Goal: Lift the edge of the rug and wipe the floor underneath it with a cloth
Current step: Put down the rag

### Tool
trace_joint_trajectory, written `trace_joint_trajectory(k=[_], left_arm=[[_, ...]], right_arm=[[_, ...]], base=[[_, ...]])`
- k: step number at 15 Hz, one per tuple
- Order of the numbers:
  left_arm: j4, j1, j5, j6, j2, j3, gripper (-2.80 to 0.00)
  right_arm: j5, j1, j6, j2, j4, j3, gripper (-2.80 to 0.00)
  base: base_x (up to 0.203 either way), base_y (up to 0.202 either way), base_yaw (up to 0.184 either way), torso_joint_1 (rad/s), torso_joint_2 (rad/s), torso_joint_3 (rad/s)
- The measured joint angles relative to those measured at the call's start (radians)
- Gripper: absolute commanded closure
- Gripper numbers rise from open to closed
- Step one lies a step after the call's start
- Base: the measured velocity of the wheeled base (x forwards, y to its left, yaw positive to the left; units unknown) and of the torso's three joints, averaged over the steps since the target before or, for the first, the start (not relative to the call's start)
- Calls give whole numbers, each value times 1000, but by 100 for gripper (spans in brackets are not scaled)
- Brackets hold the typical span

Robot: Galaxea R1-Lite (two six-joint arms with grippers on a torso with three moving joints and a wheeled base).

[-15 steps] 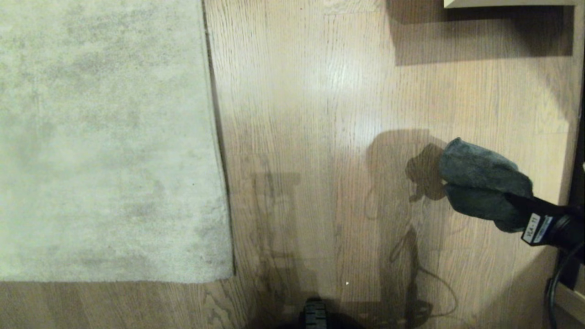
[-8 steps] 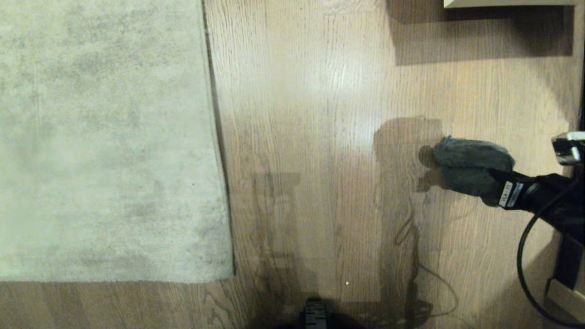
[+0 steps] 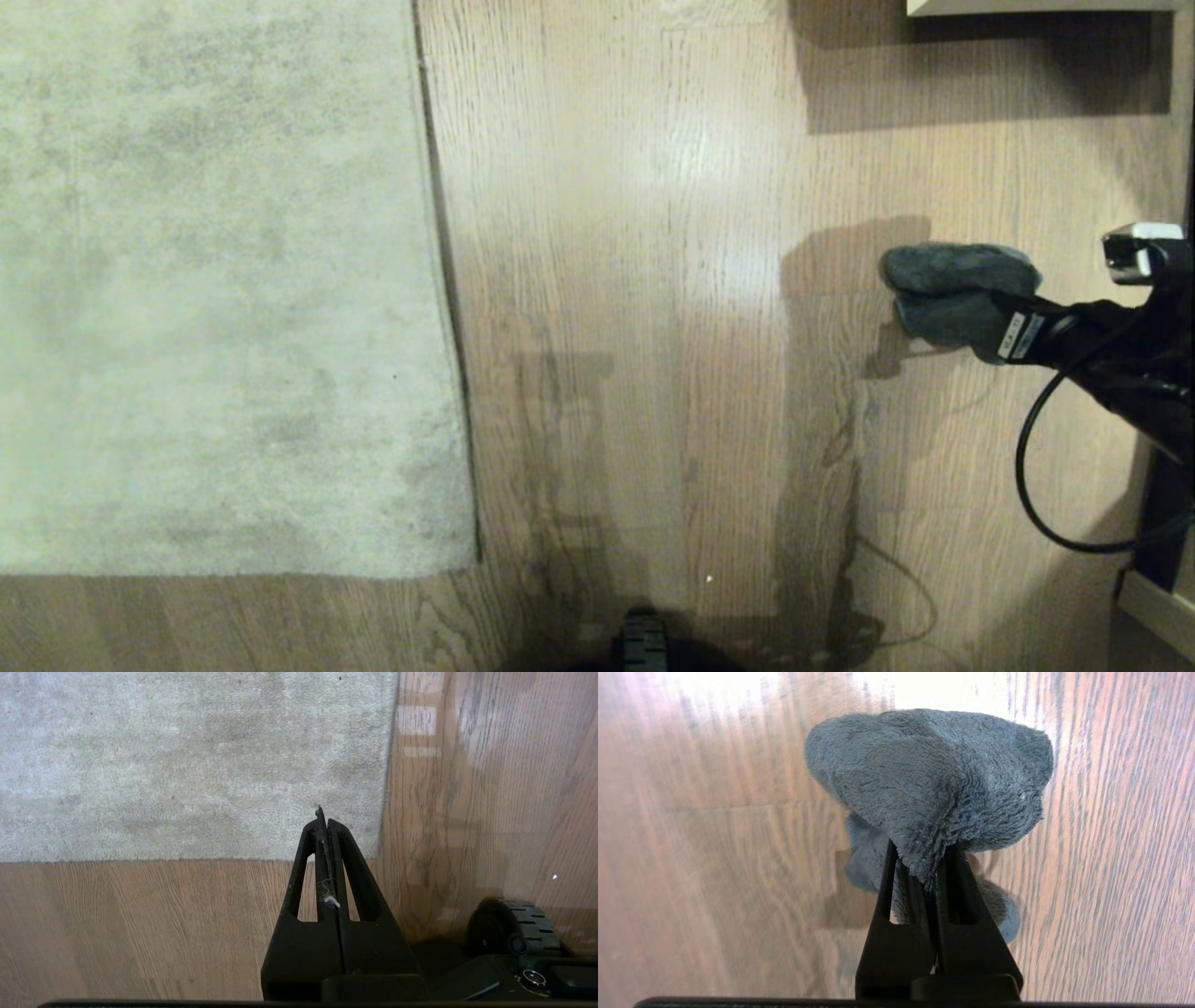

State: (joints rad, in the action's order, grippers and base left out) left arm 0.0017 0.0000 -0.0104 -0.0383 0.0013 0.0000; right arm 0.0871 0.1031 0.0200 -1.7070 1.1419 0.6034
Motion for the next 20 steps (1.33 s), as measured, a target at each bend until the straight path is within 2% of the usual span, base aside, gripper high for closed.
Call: trace_joint_trajectory(k=[8,9,20], left_arm=[[0,0,0,0,0,0,0],[0,0,0,0,0,0,0],[0,0,0,0,0,0,0]], right_arm=[[24,62,-11,-106,3,121,0],[24,64,-11,-112,3,126,-280],[28,66,-32,-115,3,118,-280]], base=[[0,0,0,0,0,0],[0,0,0,0,0,0],[0,0,0,0,0,0]])
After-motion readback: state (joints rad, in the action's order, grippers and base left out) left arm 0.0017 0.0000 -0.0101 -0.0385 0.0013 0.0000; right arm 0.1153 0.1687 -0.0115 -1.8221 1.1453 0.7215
